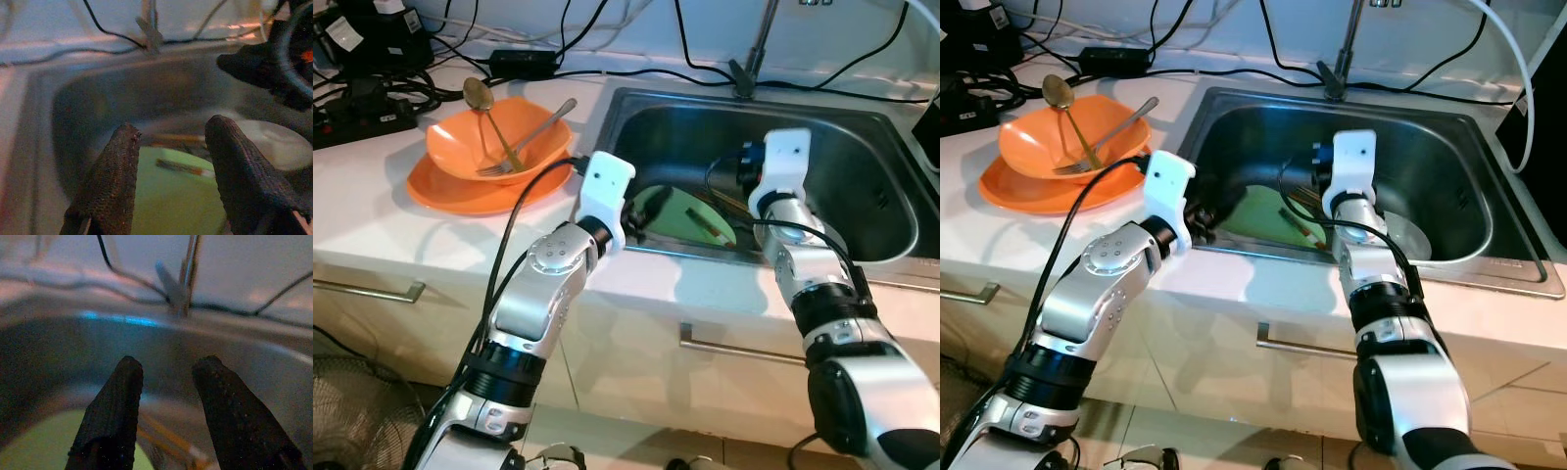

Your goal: Kitchen organization

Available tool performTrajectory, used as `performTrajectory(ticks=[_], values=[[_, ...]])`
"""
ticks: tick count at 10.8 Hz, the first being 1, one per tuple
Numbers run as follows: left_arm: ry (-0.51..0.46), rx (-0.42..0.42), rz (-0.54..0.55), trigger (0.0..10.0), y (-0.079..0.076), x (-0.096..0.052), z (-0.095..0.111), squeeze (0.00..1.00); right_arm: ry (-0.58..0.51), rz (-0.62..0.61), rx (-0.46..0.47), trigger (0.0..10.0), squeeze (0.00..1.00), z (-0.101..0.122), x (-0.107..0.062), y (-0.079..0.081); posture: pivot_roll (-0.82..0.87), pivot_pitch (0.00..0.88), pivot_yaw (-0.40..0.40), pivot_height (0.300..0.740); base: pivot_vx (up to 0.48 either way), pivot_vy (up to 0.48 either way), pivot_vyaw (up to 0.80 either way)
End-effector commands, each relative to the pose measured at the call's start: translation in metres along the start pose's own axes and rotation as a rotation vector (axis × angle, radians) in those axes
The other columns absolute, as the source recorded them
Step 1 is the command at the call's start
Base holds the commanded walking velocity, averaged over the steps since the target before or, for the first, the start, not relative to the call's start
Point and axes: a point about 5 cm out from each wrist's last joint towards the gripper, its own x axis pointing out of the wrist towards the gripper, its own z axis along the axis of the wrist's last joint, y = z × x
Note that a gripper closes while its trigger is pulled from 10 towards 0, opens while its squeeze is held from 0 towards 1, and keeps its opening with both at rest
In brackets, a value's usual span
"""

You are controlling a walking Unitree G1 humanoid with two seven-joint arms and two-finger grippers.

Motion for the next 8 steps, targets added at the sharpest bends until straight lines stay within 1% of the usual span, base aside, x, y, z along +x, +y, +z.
performTrajectory(ticks=[1, 2, 3, 4, 5, 6, 7, 8], values=[[-0.075, 0.045, 0.07, 10.0, 0.008, 0.003, 0.015, 0.0, -0.084, 0.0, 0.032, 10.0, 0.0, 0.01, -0.003, 0.001, 0.03, 0.041, -0.041, 0.74, 0.0, 0.0, 0.0], [-0.123, 0.06, 0.161, 10.0, 0.021, 0.001, 0.023, 0.0, -0.146, 0.021, 0.063, 10.0, 0.0, 0.016, -0.007, 0.007, 0.03, 0.041, -0.041, 0.74, 0.0, 0.0, 0.0], [-0.158, 0.102, 0.268, 10.0, 0.041, -0.005, 0.031, 0.0, -0.207, 0.048, 0.107, 10.0, 0.0, 0.019, -0.015, 0.015, 0.03, 0.045, -0.037, 0.74, 0.0, 0.0, 0.0], [-0.171, 0.148, 0.336, 10.0, 0.052, -0.009, 0.034, 0.0, -0.231, 0.067, 0.118, 10.0, 0.0, 0.02, -0.019, 0.02, 0.04, 0.055, -0.034, 0.74, 0.0, 0.0, 0.0], [-0.154, 0.201, 0.423, 10.0, 0.069, -0.015, 0.033, 0.0, -0.238, 0.072, 0.126, 10.0, 0.0, 0.019, -0.022, 0.023, 0.03, 0.059, -0.031, 0.74, 0.0, 0.0, 0.0], [-0.127, 0.237, 0.485, 10.0, 0.084, -0.023, 0.034, 0.0, -0.232, 0.068, 0.125, 10.0, 0.0, 0.017, -0.024, 0.023, 0.03, 0.063, -0.031, 0.74, 0.0, 0.0, 0.0], [-0.098, 0.23, 0.519, 10.0, 0.093, -0.031, 0.03, 0.0, -0.225, 0.065, 0.126, 10.0, 0.0, 0.016, -0.025, 0.022, 0.04, 0.071, -0.032, 0.74, 0.0, 0.0, 0.0], [-0.082, 0.206, 0.504, 10.0, 0.093, -0.034, 0.027, 0.0, -0.221, 0.062, 0.131, 10.0, 0.0, 0.015, -0.026, 0.021, 0.04, 0.074, -0.033, 0.74, 0.0, 0.0, 0.0]])
